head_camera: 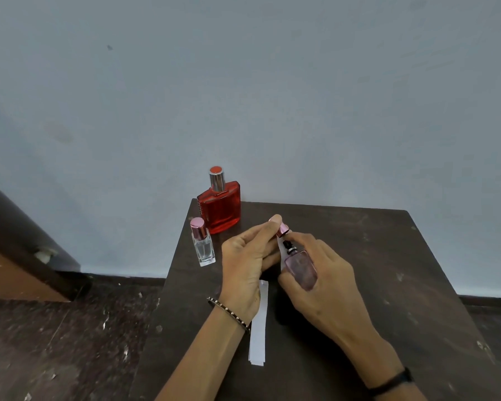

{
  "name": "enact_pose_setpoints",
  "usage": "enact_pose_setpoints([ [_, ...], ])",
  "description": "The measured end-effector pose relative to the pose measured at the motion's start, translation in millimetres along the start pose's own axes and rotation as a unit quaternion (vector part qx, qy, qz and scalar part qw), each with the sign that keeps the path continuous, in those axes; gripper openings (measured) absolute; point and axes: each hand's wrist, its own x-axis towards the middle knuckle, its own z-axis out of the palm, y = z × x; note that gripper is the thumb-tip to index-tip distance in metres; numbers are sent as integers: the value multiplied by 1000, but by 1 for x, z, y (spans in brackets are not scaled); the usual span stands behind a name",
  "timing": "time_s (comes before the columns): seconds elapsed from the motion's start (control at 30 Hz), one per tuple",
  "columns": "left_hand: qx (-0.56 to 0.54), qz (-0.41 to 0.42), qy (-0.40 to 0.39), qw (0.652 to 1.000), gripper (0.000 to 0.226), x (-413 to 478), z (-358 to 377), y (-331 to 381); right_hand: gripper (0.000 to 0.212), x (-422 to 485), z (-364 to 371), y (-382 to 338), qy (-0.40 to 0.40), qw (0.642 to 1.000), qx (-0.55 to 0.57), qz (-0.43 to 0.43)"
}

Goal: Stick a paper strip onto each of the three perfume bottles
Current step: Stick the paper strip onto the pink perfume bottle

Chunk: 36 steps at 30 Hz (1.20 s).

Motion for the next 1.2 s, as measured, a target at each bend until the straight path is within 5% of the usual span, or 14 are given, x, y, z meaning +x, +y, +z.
enact_pose_setpoints([
  [0.27,9,-5,1,1000,21,2,-4,1,63,5,0,0,-98,992,-7,80],
  [0.7,-1,-17,4,1000,22,3,-4,0,56,8,5,3,-78,995,-52,36],
  [1.2,-27,-2,-7,1000,27,7,-1,-2,61,1,-28,11,8,964,182,192],
])
